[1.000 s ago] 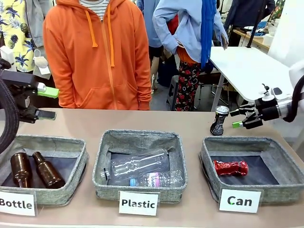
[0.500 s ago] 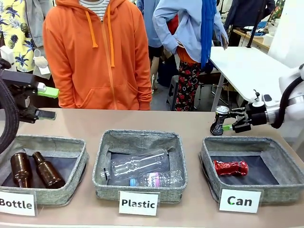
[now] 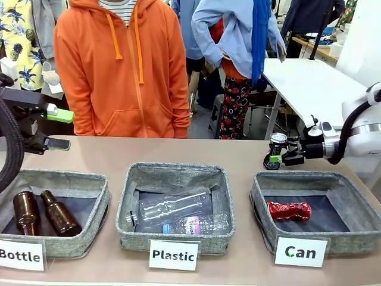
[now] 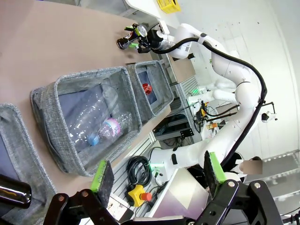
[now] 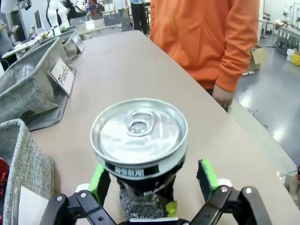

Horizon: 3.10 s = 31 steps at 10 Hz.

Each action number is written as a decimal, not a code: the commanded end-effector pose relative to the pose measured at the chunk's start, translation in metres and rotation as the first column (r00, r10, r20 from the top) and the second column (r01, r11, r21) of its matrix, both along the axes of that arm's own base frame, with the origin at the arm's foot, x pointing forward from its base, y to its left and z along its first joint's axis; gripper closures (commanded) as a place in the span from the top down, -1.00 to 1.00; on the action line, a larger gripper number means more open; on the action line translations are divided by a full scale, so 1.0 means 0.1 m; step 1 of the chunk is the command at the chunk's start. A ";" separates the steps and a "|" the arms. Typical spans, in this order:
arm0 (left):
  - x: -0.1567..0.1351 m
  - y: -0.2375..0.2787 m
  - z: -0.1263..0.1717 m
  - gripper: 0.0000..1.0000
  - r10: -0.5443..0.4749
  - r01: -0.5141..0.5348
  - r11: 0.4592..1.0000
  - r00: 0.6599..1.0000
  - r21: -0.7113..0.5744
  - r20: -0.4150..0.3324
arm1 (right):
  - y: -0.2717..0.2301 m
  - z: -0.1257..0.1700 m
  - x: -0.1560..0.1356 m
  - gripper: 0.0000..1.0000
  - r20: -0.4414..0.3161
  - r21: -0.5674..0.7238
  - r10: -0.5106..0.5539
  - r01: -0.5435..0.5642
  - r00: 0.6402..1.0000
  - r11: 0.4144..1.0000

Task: Sort the can waste into the basket.
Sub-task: Pick up the can waste from the table and place it in the right Fabric basket.

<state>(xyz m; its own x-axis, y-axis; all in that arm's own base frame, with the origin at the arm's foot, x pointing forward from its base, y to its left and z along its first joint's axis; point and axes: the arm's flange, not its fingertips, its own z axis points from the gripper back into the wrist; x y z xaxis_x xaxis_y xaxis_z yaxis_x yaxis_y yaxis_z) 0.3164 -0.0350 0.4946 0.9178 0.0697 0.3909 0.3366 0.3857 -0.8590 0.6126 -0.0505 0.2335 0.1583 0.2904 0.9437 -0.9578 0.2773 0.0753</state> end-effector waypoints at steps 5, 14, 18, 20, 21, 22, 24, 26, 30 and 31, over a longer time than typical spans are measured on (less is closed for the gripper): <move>-0.05 0.00 0.01 1.00 -0.002 0.001 1.000 1.000 -0.018 -0.007 | 0.01 0.08 0.01 -1.00 0.027 0.059 0.047 -0.048 0.999 0.997; -0.05 0.00 0.01 1.00 -0.002 0.001 1.000 1.000 -0.018 -0.007 | 0.16 1.14 -0.33 -1.00 -0.088 -0.090 0.126 -0.134 0.988 0.987; -0.05 0.00 0.01 1.00 -0.002 0.001 1.000 1.000 -0.018 -0.007 | 0.49 2.06 -1.10 -1.00 -0.354 -0.395 -0.006 -0.144 0.935 0.907; -0.05 0.00 0.01 1.00 -0.002 0.001 1.000 1.000 -0.018 -0.007 | 0.68 2.14 -1.50 -1.00 -0.448 -0.524 -0.015 -0.249 0.894 0.815; -0.05 0.00 0.01 1.00 -0.002 0.001 1.000 1.000 -0.018 -0.007 | 0.74 2.11 -1.64 -1.00 -0.456 -0.576 -0.026 -0.273 0.890 0.771; -0.05 0.00 0.01 1.00 -0.002 0.001 1.000 1.000 -0.018 -0.007 | 0.74 2.07 -1.75 -1.00 -0.466 -0.603 -0.014 -0.306 0.885 0.737; -0.05 0.00 0.01 1.00 -0.002 0.001 1.000 1.000 -0.018 -0.007 | 0.69 1.98 -1.84 -1.00 -0.487 -0.641 -0.017 -0.344 0.874 0.686; -0.05 0.00 0.01 1.00 -0.002 0.001 1.000 1.000 -0.018 -0.007 | 0.65 1.95 -1.89 -1.00 -0.504 -0.642 0.001 -0.376 0.864 0.668; -0.05 0.00 0.01 1.00 -0.002 0.001 1.000 1.000 -0.018 -0.007 | 0.68 1.95 -1.86 1.00 -0.506 -0.637 0.017 -0.387 0.862 0.666; -0.05 0.00 0.01 1.00 -0.002 0.001 1.000 1.000 -0.018 -0.007 | 0.68 1.94 -1.86 0.22 -0.509 -0.638 0.015 -0.388 0.861 0.665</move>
<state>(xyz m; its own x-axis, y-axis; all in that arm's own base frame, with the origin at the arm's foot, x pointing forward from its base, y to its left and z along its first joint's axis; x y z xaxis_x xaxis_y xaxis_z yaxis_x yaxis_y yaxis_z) 0.3163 -0.0350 0.4949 0.9175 0.0696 0.3917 0.3373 0.3857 -0.8587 0.4250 0.0189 0.4244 0.3401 0.8957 0.2864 -0.9065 0.2312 0.3533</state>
